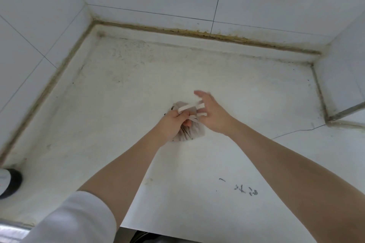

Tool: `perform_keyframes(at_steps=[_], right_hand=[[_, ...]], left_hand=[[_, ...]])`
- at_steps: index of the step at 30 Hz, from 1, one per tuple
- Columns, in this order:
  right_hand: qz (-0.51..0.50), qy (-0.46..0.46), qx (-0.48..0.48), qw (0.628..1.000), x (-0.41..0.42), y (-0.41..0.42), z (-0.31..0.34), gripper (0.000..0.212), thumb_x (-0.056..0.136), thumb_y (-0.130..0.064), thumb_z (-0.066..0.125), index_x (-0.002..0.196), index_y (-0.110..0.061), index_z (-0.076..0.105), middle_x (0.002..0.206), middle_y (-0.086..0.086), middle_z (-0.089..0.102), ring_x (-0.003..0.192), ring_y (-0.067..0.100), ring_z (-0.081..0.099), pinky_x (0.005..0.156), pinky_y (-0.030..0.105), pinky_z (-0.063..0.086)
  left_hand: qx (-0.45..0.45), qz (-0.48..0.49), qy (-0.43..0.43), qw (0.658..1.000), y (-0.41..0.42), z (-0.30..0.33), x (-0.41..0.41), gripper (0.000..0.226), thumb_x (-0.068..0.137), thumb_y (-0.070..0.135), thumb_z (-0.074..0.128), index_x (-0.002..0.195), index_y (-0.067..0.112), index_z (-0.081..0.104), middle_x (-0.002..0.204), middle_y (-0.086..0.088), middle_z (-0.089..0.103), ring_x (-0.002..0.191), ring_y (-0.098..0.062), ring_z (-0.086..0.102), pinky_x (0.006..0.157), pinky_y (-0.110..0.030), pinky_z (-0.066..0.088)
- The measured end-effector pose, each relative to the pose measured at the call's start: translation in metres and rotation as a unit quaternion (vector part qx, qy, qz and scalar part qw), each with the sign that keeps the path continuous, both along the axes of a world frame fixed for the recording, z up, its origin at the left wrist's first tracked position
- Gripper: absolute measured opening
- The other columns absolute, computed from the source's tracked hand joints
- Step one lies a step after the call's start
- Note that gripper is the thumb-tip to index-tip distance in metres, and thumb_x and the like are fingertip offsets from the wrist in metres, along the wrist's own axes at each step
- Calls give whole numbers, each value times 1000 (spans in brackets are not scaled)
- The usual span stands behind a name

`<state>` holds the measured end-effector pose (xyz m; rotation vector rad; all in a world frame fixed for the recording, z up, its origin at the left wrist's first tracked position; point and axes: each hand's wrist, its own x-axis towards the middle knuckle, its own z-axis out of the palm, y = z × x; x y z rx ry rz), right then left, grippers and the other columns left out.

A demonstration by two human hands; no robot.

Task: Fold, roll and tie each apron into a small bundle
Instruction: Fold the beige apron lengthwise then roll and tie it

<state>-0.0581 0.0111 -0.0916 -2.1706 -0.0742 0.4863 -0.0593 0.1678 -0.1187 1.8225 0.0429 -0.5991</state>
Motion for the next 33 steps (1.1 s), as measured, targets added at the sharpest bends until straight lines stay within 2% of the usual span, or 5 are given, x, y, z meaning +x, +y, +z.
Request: perform_keyframes(at_steps=[11,18,23,28,33], right_hand=[[98,-92,-333,933,15,0,31,17,92,-27,49,94,-21,65,89,-6,59,86,15,49,70,28,40],[-106,72,81,988,0,-28,60,18,82,-1,59,67,-10,62,43,-9,39,42,5,30,42,17,21],[-70,114,165,977,-10,-46,74,17,80,-5,63,65,-14,61,58,-4,45,55,10,30,47,17,20],[39,148,26,988,-16,-41,71,13,80,-7,66,69,-14,68,116,-2,60,97,13,57,74,16,38],[103,80,-195,972,-15,-28,42,13,76,-21,68,73,-16,57,83,3,49,76,20,48,67,32,37]], left_hand=[[71,-76,-49,993,25,4,8,37,98,20,43,62,18,50,63,2,49,60,-12,43,56,-15,36],[91,-165,-161,969,11,19,17,33,99,21,43,67,25,51,70,4,51,64,-9,46,58,-11,35],[56,-169,-103,979,-4,26,21,38,96,43,43,71,30,69,76,3,64,76,-14,57,77,-28,41],[24,-155,-28,987,-19,38,23,45,101,35,34,64,18,52,66,3,50,66,-16,45,65,-27,35],[25,-196,-37,980,-21,38,21,31,101,23,38,73,17,50,76,-3,57,75,-21,55,76,-39,46]])
